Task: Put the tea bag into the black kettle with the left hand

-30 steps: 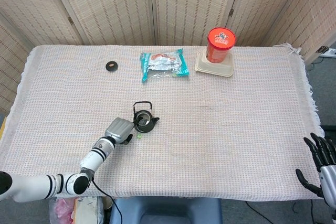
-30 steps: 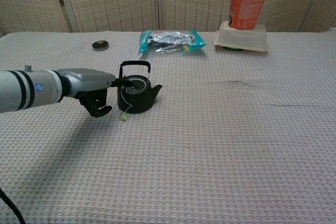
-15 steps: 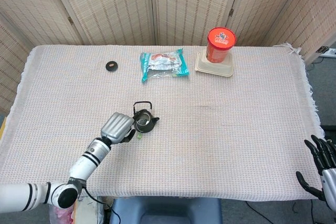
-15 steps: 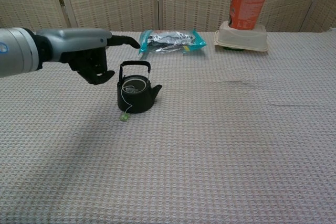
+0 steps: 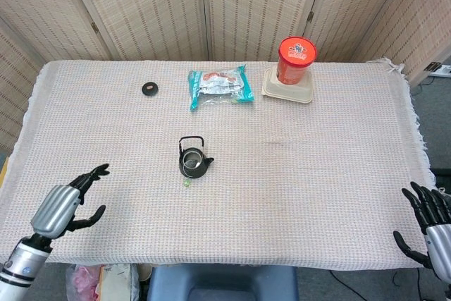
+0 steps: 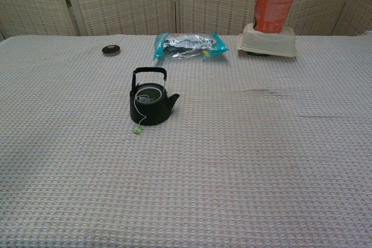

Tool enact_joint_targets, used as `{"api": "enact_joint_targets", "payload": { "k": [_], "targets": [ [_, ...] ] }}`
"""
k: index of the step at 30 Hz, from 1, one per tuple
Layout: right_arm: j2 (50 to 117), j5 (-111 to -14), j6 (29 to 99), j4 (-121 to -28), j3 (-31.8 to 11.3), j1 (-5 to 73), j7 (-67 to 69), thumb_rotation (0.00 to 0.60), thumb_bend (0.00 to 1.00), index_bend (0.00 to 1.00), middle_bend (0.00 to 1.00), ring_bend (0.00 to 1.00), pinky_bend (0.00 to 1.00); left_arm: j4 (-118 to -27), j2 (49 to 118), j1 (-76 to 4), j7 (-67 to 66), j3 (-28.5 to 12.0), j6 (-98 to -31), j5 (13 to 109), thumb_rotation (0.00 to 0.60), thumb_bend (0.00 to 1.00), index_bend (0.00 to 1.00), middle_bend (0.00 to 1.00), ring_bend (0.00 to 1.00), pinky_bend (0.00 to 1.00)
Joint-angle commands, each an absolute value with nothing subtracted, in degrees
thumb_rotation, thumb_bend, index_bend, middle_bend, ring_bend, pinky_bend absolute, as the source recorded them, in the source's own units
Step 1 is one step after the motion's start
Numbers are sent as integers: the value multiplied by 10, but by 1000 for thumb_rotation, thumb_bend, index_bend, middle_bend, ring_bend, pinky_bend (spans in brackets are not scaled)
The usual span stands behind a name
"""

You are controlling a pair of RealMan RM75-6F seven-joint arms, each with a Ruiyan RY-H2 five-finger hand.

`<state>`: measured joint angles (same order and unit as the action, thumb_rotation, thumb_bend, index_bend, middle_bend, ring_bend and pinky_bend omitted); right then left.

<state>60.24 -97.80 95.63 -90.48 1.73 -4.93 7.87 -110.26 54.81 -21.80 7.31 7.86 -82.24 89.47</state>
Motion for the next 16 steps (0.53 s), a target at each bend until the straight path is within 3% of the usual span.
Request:
{"api": "enact_joint_targets", "payload": {
  "k": [1, 6, 16],
  "targets": [
    [603, -965, 926, -915, 15, -35, 60, 600, 275, 0, 0, 0, 0, -989, 602, -65, -109, 119, -975, 895, 600, 362, 0, 0, 0, 320],
    [608, -953, 906, -926, 13, -27, 32, 600, 276, 0, 0, 0, 0, -878, 693, -11, -88, 86, -1029, 878, 600, 318, 0, 0, 0, 277],
    [617, -958, 902, -933, 16, -23, 2, 600, 276, 0, 0, 0, 0, -847, 685, -5, -28, 74, -999, 896, 600, 206, 0, 0, 0, 214]
  ]
}}
